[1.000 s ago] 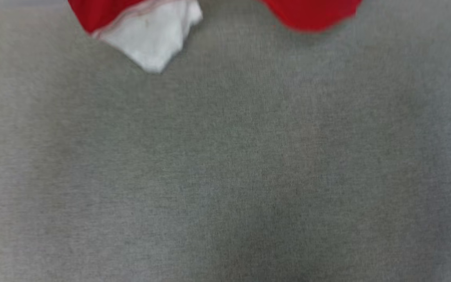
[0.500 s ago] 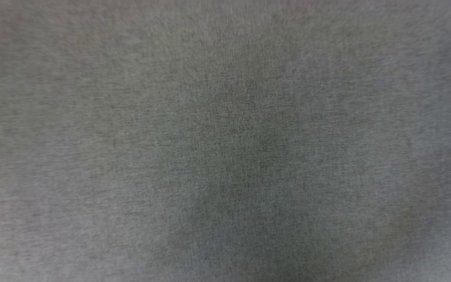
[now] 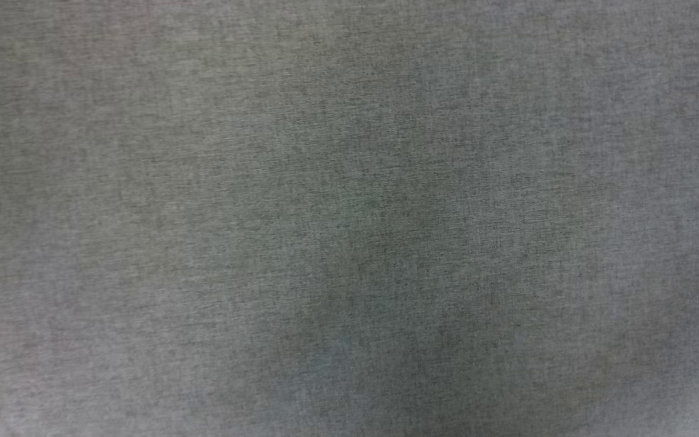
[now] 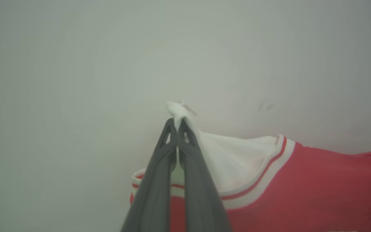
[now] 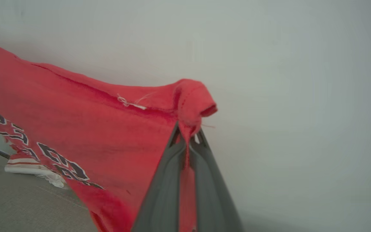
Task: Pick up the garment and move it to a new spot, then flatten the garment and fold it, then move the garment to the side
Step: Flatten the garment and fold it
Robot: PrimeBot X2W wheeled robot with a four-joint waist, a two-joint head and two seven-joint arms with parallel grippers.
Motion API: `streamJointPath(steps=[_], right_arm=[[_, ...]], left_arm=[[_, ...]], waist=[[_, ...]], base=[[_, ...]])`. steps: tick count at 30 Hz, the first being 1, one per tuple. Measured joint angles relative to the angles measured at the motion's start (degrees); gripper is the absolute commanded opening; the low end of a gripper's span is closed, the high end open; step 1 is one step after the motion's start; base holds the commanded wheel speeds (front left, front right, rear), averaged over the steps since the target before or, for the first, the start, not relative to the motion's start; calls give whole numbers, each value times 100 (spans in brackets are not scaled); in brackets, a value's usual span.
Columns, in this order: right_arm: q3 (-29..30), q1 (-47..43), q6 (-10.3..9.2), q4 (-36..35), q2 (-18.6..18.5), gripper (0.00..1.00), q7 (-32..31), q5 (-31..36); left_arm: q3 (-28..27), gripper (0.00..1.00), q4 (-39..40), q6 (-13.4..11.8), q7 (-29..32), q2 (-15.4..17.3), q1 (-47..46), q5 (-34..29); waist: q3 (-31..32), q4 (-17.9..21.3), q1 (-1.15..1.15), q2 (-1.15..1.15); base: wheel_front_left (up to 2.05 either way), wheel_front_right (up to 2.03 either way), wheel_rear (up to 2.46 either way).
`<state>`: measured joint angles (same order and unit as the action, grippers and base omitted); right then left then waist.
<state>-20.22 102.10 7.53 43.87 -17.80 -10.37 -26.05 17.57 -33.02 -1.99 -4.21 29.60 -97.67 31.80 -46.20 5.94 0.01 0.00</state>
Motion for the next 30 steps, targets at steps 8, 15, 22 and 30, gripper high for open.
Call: streamJointPath(steps=[8,15,22,30], right_arm=[[-552,-572,0,406,-92,0,392,-519],[-1013,-2129,0,211,-383,0,621,-1107],[-1252,-4191,1,-233,-656,0,733,-1616],[-1217,-6247,3,-755,-837,0,721,-2012]], left_arm=[[-115,0,-355,258,-501,-255,988,406],[-154,0,-376,506,-829,-432,2637,794],[-278,0,159,442,-959,-439,4948,1112],[-466,0,1445,-103,-886,-292,7682,1449]], waist=[[339,-164,0,0],[1091,-353,-1,0],[2147,-475,-2,0],[3297,-512,-3,0]], base=[[0,0,0],[0,0,0],[0,0,0],[0,0,0]])
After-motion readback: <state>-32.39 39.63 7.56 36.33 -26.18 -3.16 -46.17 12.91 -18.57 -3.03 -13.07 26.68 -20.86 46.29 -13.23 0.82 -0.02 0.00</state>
